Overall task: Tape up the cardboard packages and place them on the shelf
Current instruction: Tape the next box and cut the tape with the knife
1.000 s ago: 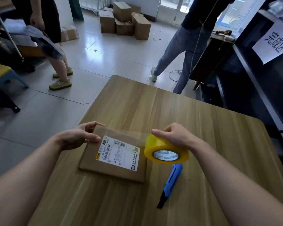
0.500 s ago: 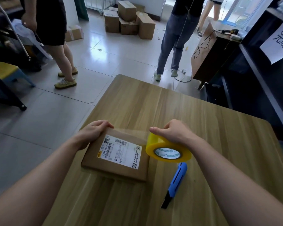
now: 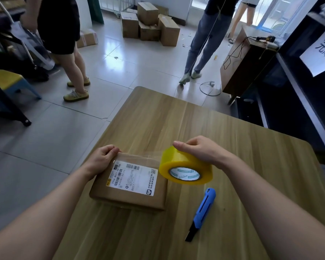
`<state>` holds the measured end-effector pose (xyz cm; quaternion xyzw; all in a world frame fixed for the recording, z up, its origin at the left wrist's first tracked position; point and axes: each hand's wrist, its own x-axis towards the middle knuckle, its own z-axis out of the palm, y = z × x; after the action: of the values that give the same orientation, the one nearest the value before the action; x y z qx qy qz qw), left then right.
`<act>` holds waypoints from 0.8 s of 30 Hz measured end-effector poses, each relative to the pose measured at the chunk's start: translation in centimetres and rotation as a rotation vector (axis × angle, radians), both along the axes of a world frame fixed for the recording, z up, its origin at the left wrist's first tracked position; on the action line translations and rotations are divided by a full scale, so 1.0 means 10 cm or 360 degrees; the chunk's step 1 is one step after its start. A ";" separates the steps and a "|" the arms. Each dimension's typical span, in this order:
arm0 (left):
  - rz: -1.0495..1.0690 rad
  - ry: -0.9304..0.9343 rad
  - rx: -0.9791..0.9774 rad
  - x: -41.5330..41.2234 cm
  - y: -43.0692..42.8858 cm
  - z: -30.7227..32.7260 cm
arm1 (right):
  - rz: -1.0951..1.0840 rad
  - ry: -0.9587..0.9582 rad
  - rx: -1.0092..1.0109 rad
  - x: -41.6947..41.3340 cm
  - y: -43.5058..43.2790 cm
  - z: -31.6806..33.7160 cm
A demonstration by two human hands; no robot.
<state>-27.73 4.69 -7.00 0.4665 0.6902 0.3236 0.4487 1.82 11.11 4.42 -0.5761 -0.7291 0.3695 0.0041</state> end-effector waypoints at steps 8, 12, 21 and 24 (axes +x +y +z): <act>0.0003 -0.0037 -0.0003 -0.05 -0.01 -0.04 | -0.0062 -0.0189 0.0126 -0.07 0.00 -0.12; 0.0003 -0.0058 -0.0001 -0.05 -0.01 -0.06 | -0.0102 -0.0509 0.0275 0.04 0.01 -0.14; -0.0016 -0.0077 0.0013 -0.01 0.01 -0.09 | -0.0134 -0.0775 0.0238 0.22 0.02 -0.44; -0.0012 -0.0091 0.0019 -0.01 0.01 -0.09 | -0.0140 -0.0806 0.0219 0.23 0.04 -0.52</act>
<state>-27.82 4.78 -7.90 0.4623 0.6733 0.3392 0.4667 4.14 11.49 -0.75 -0.6796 -0.7047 0.1625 -0.1233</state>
